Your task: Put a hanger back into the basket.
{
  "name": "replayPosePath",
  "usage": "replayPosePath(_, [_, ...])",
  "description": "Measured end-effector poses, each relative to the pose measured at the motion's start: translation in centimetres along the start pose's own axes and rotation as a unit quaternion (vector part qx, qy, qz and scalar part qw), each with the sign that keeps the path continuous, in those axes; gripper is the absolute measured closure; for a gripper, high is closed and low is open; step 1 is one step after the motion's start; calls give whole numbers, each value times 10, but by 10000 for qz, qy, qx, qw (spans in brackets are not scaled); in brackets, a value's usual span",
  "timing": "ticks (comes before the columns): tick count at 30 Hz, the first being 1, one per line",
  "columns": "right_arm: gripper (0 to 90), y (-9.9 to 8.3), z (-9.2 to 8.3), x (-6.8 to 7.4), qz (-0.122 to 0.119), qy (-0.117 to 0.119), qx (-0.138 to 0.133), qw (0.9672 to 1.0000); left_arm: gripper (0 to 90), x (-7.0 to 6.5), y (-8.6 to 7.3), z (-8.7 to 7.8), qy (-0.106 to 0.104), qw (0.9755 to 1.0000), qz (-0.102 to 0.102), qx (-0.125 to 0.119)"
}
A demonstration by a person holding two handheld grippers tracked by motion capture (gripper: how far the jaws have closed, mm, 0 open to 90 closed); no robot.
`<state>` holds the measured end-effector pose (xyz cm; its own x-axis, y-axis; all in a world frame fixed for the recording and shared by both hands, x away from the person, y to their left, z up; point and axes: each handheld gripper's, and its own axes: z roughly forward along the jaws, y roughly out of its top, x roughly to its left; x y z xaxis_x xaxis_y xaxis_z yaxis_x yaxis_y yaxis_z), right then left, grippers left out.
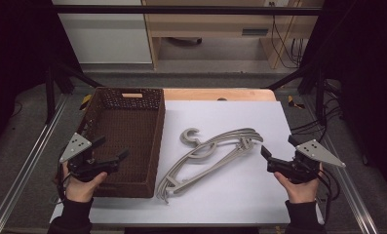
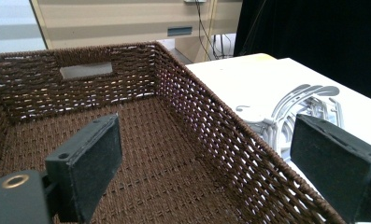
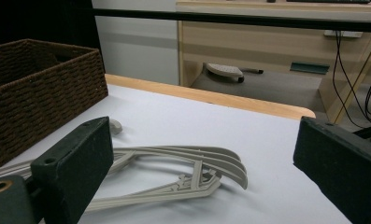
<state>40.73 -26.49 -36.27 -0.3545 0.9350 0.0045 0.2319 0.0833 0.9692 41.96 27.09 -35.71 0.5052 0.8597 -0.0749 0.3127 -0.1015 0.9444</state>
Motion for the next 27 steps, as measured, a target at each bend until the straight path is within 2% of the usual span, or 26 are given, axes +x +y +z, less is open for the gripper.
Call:
replayPosePath(10, [57, -1, 0, 0, 11, -7, 94, 10000, 105, -10, 7, 2, -30, 10000, 39, -51])
replayPosePath(14, [59, 0, 0, 0, 26, -14, 92, 10000, 113, -25, 15, 11, -156, 9997, 204, -54])
replayPosePath(15, [59, 0, 0, 0, 26, -14, 92, 10000, 115, -25, 15, 11, -156, 9997, 204, -54])
replayPosePath(16, [60, -1, 0, 1, -1, -5, 96, 10000, 118, -33, 19, 15, -233, 9993, 276, -58])
replayPosePath(18, [60, -1, 1, 1, 6, -8, 103, 9999, 119, -36, 21, 18, -261, 9991, 333, -54])
replayPosePath(20, [60, 0, 1, 0, 22, -4, 106, 9999, 127, -48, 28, 28, -348, 9987, 375, -65])
replayPosePath(21, [60, 0, 1, 0, 22, -4, 106, 9999, 127, -48, 28, 28, -348, 9987, 375, -65])
replayPosePath(24, [63, 0, 0, 0, 14, 12, 113, 9999, 135, -66, 37, 42, -418, 9977, 528, -9])
replayPosePath(25, [63, 0, 0, 0, 14, 12, 113, 9999, 138, -66, 37, 42, -418, 9977, 528, -9])
replayPosePath(26, [64, 0, 0, 1, 28, 25, 116, 9999, 143, -74, 40, 48, -482, 9972, 571, 12])
replayPosePath(27, [64, 0, 0, 1, 31, 29, 125, 9999, 147, -74, 40, 48, -482, 9972, 571, 12])
